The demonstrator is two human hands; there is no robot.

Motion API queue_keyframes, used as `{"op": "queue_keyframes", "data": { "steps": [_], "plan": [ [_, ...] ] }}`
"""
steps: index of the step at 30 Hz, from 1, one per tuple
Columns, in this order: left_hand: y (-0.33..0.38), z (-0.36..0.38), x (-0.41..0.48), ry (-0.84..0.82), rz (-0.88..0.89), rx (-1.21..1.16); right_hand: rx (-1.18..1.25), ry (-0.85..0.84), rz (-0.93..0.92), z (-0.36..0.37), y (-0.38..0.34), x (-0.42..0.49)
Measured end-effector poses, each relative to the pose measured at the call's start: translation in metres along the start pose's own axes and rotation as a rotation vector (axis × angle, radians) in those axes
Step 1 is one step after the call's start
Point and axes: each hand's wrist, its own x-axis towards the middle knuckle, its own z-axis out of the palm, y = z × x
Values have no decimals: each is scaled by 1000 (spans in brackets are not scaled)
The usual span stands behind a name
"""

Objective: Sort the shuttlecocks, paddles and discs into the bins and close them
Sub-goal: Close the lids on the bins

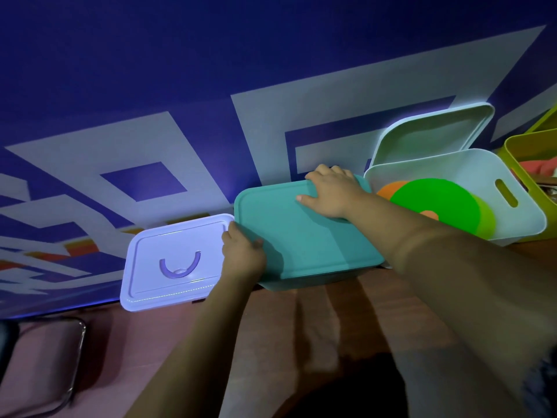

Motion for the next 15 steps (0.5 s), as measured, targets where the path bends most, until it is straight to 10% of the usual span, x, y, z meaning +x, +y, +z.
{"op": "queue_keyframes", "data": {
  "steps": [15],
  "plan": [
    [-1, 0, 0, 107, -111, -49, 167, -3, -74, 8, -5, 17]
  ]
}}
